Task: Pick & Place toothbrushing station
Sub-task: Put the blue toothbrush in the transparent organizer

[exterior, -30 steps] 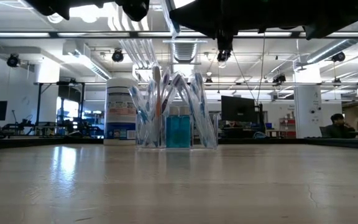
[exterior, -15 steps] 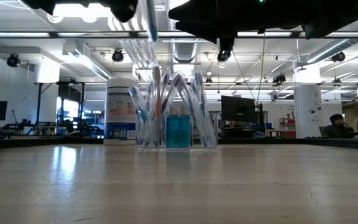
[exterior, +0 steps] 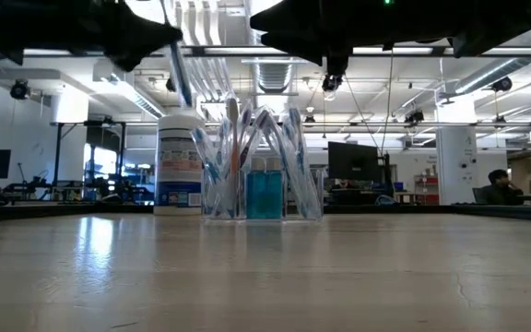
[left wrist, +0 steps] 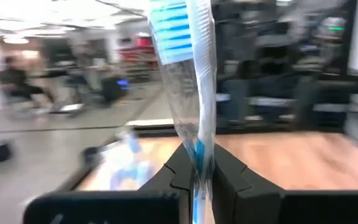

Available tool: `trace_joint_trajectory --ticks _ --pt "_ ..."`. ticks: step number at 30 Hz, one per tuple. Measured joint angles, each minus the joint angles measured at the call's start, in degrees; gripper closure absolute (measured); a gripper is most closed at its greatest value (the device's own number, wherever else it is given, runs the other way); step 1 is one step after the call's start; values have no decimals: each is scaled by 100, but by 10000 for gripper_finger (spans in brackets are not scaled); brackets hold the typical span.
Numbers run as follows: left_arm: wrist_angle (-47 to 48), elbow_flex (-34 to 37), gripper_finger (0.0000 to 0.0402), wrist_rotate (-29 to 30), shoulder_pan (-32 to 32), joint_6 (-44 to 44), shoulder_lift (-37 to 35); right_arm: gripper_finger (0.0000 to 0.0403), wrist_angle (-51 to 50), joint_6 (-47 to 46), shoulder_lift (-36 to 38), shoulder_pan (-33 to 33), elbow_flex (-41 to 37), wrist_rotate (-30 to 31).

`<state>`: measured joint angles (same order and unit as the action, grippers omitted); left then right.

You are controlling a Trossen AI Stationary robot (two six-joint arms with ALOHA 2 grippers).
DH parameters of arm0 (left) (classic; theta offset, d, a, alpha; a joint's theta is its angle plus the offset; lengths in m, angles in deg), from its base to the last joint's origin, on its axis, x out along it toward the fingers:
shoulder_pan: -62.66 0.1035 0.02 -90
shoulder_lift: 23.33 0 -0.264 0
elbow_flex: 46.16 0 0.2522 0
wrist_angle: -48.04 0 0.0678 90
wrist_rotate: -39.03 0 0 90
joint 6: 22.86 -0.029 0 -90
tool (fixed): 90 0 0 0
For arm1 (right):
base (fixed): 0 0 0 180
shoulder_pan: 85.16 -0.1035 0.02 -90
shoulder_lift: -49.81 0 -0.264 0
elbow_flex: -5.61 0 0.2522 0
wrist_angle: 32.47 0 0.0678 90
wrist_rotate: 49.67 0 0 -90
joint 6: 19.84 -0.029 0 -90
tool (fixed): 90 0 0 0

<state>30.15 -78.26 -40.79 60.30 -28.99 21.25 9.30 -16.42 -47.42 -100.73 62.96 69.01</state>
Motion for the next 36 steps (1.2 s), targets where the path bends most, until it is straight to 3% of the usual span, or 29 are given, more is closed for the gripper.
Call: trace_joint_trajectory --ticks 7,22,36 --pt "-1232 621 377 1041 298 78 547 197 59 24 7 2 0 -2" --pt "-2860 161 377 1192 636 383 2876 197 44 26 9 0 10 -6" --pt "-3350 -287 377 1375 802 969 4690 197 44 26 9 0 11 -20"
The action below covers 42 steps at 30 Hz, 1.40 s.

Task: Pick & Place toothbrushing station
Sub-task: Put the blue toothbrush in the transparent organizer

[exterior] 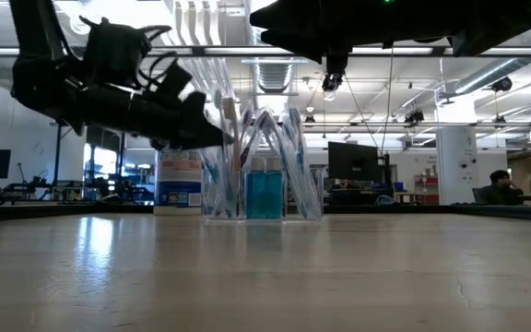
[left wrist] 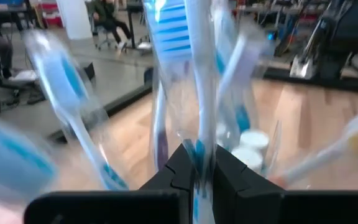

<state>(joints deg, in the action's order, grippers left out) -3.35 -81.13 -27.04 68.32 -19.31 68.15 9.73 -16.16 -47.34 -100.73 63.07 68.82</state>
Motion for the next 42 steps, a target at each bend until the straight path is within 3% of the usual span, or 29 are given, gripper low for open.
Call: trace_joint_trajectory --ticks 8,17,30,36,42 --pt "-257 -119 377 33 29 108 669 197 -4 0 0 -2 0 0" --pt "-160 -89 377 -40 29 131 532 197 -9 0 0 -2 0 0" --pt "-41 8 256 -197 27 120 470 197 -22 -7 0 -2 0 0" --pt "2 8 236 -211 27 -119 340 197 -22 -25 0 -2 0 0" --pt "515 9 234 -206 27 -358 -303 197 -29 -24 0 -2 0 0"
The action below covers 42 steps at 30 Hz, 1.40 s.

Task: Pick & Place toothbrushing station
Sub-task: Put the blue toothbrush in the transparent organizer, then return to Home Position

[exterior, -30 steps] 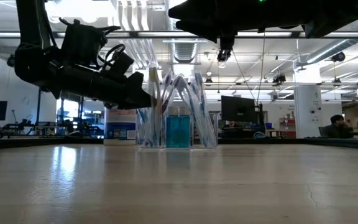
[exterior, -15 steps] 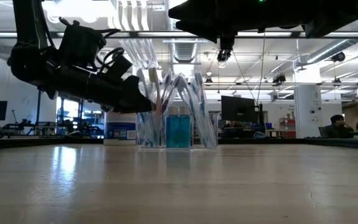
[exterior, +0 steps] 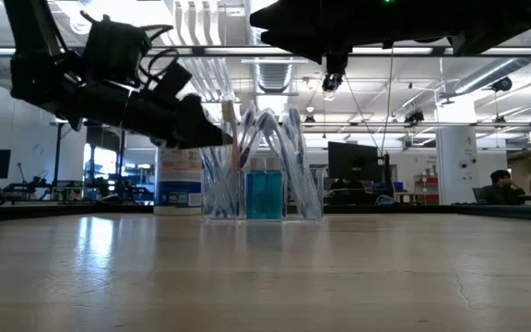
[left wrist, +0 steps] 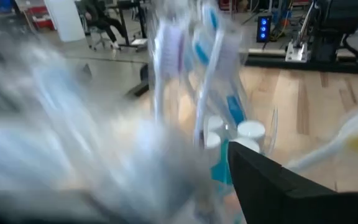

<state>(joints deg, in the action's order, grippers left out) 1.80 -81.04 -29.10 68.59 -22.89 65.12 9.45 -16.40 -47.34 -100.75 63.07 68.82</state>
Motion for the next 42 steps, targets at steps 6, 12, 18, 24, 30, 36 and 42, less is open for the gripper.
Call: trace_joint_trajectory --ticks 6,12,18,24,30,36,42 --pt "1064 6 234 8 0 -237 -1146 197 -17 -2 0 -1 1 -2" --pt "2332 6 234 9 0 -470 -2638 197 -22 -90 0 -2 2 -7" --pt "4227 6 234 -616 -2 -662 -4458 198 -107 -221 0 -19 2 -59" --pt "5663 -29 257 -2010 -2 -890 -6067 243 -403 -218 403 -10 2 -1024" --pt "6415 -25 380 -2750 -4 -1265 -7236 348 -1996 -157 1670 101 2 -1510" --pt "6936 -3 396 -2768 -3 -1301 -7981 390 -2791 98 3107 138 -301 -1891" --pt "6783 51 398 -3173 -4 -1125 -8401 390 -2875 -132 4453 461 -1114 -2499"
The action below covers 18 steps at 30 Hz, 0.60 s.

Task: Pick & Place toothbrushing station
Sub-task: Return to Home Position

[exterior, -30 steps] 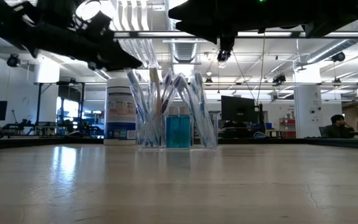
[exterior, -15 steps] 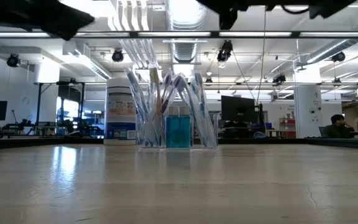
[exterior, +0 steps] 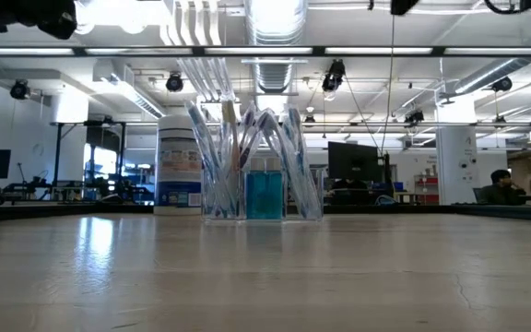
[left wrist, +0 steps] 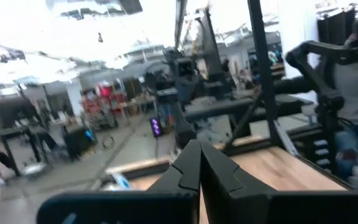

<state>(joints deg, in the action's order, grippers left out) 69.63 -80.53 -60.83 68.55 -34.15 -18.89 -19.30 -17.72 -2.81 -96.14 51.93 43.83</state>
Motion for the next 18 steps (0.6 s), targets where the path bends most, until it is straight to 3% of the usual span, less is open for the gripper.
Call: trace_joint_trajectory --ticks 6,18 --pt "12 152 399 -24 1 461 -52 390 379 -532 880 403 -963 -10" --pt "-846 1104 400 -466 0 1071 -355 390 1646 -1081 1552 842 -2395 -10"
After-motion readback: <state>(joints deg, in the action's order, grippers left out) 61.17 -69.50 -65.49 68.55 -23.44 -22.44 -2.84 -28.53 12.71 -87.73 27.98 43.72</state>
